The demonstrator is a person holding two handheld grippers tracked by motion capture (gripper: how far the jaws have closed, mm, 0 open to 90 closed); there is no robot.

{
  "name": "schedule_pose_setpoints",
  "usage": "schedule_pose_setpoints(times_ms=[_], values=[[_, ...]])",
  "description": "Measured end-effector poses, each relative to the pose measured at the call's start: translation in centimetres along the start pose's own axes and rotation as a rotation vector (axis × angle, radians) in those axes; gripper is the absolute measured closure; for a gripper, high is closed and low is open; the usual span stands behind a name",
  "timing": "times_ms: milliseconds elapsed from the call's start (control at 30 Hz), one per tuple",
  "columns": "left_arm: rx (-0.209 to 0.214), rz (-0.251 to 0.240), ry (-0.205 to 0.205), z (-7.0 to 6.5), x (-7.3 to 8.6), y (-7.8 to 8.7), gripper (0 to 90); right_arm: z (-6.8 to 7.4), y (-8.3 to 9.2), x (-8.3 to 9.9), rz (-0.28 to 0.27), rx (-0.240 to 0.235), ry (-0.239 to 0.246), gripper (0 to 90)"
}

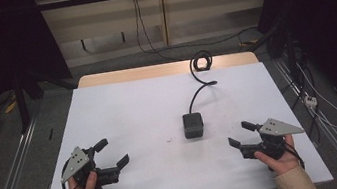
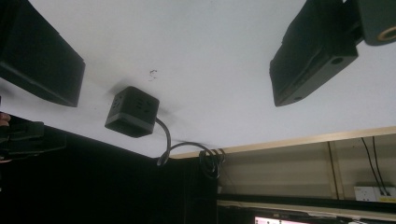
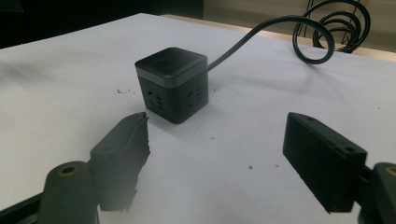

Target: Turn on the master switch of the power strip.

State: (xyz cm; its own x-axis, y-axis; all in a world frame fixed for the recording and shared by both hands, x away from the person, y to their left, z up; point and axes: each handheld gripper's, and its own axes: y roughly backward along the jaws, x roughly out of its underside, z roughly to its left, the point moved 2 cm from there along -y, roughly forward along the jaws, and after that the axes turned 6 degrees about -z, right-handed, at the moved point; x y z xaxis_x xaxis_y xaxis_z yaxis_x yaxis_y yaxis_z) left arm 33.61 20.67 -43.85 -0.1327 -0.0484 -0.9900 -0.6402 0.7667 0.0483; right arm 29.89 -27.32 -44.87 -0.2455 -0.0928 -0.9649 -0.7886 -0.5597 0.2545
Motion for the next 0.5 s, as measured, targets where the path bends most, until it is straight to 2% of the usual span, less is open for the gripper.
schedule_pose_setpoints(times_ms=[500], values=[[-0.003, 0.001, 0.001, 0.01, 0.00, 0.05, 3.0, -0.50, 0.98, 0.57, 0.010, 0.021, 0.007, 21.3]])
